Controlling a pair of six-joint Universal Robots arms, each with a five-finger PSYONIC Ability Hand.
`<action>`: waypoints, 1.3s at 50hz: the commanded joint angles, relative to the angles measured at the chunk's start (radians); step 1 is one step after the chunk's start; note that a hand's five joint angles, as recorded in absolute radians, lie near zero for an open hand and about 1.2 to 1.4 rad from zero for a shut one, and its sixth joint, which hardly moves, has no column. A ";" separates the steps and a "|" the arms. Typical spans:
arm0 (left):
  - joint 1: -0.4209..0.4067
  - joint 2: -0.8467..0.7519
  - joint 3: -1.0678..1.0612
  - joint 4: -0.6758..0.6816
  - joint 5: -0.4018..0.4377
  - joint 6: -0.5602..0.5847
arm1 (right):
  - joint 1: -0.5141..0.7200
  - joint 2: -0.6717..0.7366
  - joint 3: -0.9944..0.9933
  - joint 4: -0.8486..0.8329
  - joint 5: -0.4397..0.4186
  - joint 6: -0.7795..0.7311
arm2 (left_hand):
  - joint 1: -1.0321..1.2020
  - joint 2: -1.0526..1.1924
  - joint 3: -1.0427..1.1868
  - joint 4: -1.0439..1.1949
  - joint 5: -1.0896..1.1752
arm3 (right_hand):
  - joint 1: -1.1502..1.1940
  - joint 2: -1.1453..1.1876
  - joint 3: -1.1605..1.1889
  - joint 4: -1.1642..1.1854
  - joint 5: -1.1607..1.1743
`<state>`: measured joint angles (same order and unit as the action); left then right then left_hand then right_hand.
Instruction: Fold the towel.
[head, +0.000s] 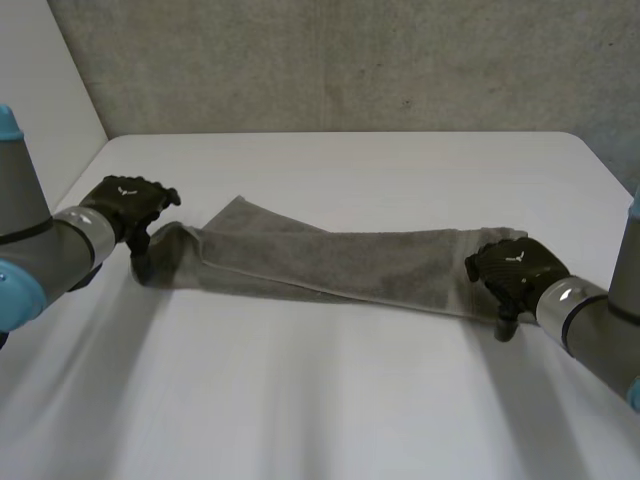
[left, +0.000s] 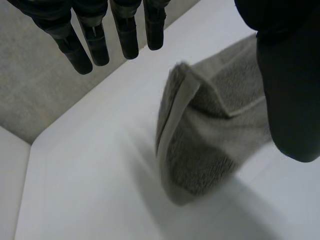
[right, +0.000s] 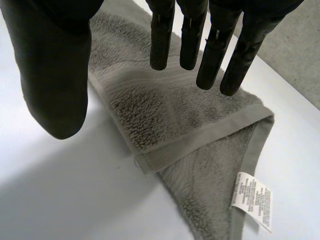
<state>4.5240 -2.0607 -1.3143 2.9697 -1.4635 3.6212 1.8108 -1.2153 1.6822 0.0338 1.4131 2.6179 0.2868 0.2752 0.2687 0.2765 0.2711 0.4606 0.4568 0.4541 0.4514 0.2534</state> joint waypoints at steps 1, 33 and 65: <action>0.009 -0.062 -0.023 0.075 -0.006 0.043 | 0.004 0.054 0.051 -0.141 0.012 -0.002 | -0.059 -0.047 -0.040 -0.048 -0.217 | -0.015 -0.011 -0.008 -0.005 0.018; 0.009 -0.193 0.021 0.259 -0.018 0.085 | 0.005 0.146 0.059 -0.404 0.023 -0.065 | -0.050 -0.038 -0.032 -0.040 -0.209 | 0.408 0.412 0.415 0.417 0.441; 0.004 -0.214 0.064 0.250 -0.017 0.080 | -0.008 0.042 0.039 -0.394 0.026 -0.056 | 0.024 0.035 0.042 0.034 -0.135 | 0.936 0.939 0.942 0.945 0.968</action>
<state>4.5311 -2.2911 -1.2471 3.2228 -1.4832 3.7064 1.8072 -1.1301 1.7238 -0.3620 1.4387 2.5580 0.2976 0.3122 0.3117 0.2836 0.3146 1.3117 1.3052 1.3197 1.3356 1.1634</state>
